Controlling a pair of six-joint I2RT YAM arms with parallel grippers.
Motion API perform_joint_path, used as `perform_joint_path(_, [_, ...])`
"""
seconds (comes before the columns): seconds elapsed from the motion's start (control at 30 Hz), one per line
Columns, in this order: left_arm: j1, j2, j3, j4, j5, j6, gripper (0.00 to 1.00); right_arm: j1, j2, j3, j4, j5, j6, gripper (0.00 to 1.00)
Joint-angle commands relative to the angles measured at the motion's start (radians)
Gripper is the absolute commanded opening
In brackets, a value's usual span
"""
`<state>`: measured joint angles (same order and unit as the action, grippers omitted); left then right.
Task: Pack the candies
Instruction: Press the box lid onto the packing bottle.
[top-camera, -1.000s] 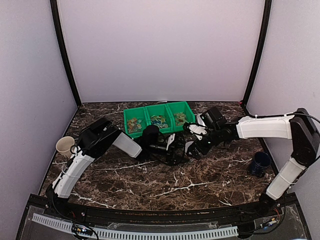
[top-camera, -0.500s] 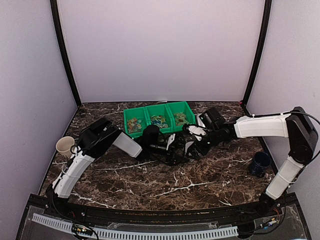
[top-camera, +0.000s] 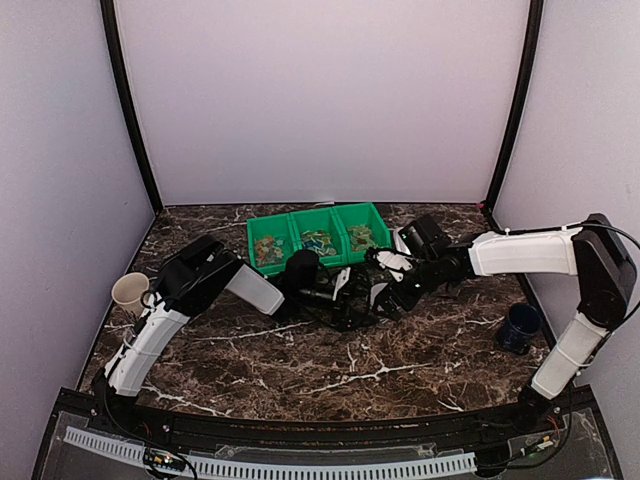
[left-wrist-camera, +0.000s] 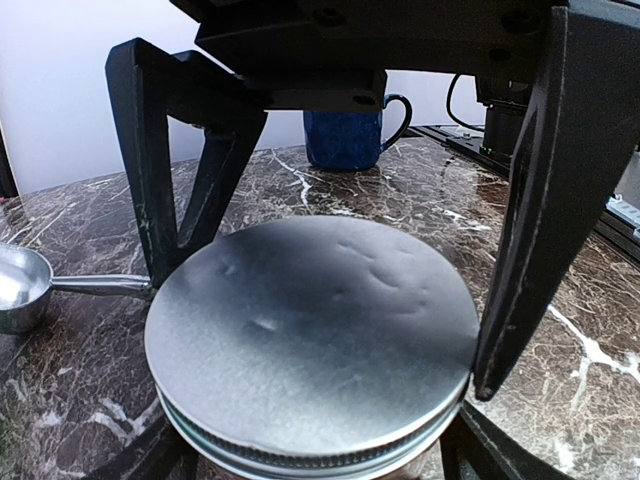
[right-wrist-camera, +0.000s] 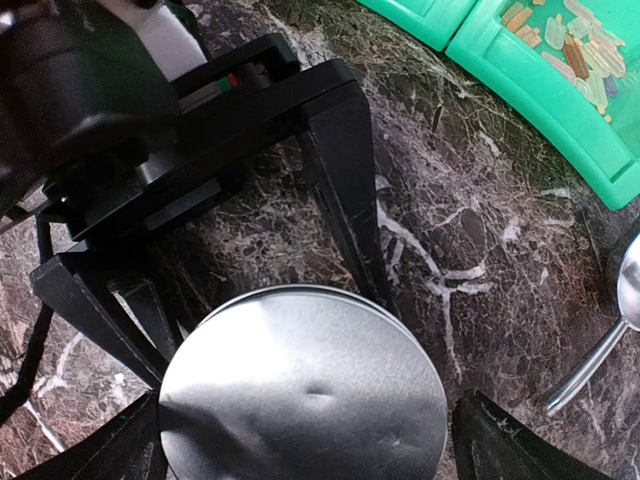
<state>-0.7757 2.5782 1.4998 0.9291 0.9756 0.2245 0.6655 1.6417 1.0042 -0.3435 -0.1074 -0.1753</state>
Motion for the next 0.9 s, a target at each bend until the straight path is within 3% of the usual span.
perform_joint_path(0.0, [0.006, 0.148, -0.076, -0.250, 0.002, 0.127, 0.83, -0.012, -0.040, 0.022, 0.057, 0.023, -0.003, 0.97])
perform_joint_path(0.87, [0.006, 0.148, -0.073, -0.251, 0.003, 0.127, 0.83, 0.006, -0.035, 0.038, 0.051, 0.058, -0.043, 0.97])
